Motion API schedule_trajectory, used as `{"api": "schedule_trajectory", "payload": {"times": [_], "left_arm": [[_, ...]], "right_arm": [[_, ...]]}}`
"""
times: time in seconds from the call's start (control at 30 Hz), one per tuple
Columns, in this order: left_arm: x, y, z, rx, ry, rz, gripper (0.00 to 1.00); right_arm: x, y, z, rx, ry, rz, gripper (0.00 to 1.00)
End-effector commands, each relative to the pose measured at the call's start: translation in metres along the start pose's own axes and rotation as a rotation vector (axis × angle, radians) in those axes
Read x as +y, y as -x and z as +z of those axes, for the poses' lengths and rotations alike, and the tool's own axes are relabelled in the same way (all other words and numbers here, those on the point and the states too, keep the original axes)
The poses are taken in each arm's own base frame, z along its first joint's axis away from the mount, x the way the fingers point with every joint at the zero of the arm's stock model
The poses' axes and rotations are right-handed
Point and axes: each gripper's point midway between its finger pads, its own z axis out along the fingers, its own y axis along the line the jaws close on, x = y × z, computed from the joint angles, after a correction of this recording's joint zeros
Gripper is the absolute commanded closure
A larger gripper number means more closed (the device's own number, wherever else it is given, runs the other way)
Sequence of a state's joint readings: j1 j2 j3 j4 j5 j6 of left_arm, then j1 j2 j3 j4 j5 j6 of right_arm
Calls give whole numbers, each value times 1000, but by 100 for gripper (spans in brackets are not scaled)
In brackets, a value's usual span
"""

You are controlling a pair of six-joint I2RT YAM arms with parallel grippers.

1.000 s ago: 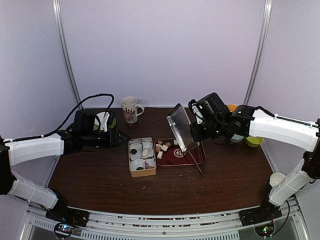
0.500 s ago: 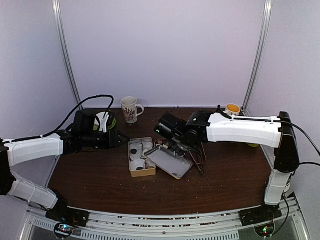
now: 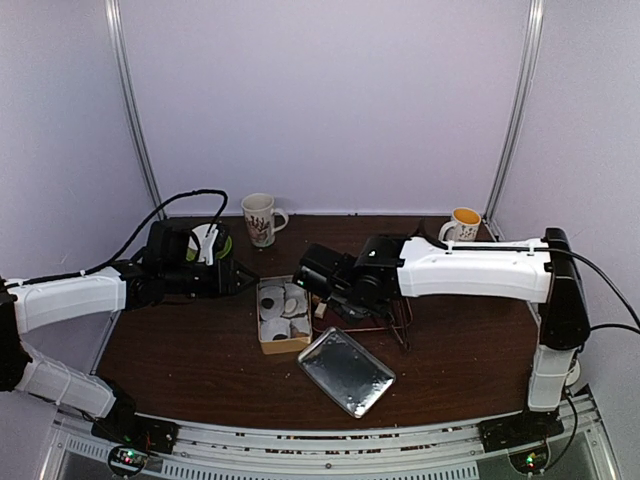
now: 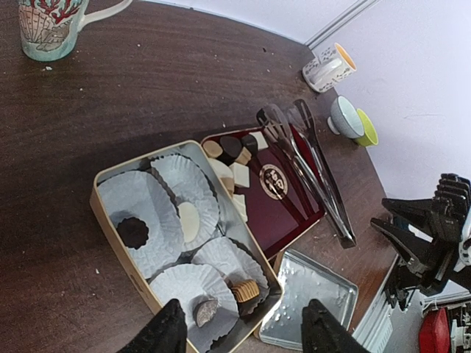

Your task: Pack the chocolate

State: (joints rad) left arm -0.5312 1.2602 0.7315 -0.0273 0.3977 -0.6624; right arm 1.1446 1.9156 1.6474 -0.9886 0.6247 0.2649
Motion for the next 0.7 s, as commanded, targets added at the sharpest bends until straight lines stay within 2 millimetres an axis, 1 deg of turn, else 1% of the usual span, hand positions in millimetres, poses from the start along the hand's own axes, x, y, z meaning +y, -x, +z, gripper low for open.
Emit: {"api": "schedule_trajectory", "payload": {"times": [0.0, 0.07, 0.17, 0.2, 0.33, 0.43, 0.67], "left_arm": [[-7, 2, -3, -2, -22, 32, 44], [-5, 0, -5, -1, -14, 36, 44], [-3, -2, -8, -4, 1, 40, 44], [-3, -2, -9, -9, 3, 42, 44], [-1, -1, -15, -39, 14, 50, 44], [-3, 1, -19, -55, 11, 59, 44], [-4, 2, -30, -91, 18, 76, 44]], "right_arm": [[13, 0, -17, -42, 204, 78, 74], [26, -10, -22, -39, 302, 89, 72], [43, -19, -37, -30, 454, 130, 71], [51, -23, -41, -17, 512, 152, 70], [75, -35, -50, 8, 653, 226, 70], [94, -44, -51, 36, 702, 242, 70], [130, -54, -58, 76, 717, 205, 70]]}}
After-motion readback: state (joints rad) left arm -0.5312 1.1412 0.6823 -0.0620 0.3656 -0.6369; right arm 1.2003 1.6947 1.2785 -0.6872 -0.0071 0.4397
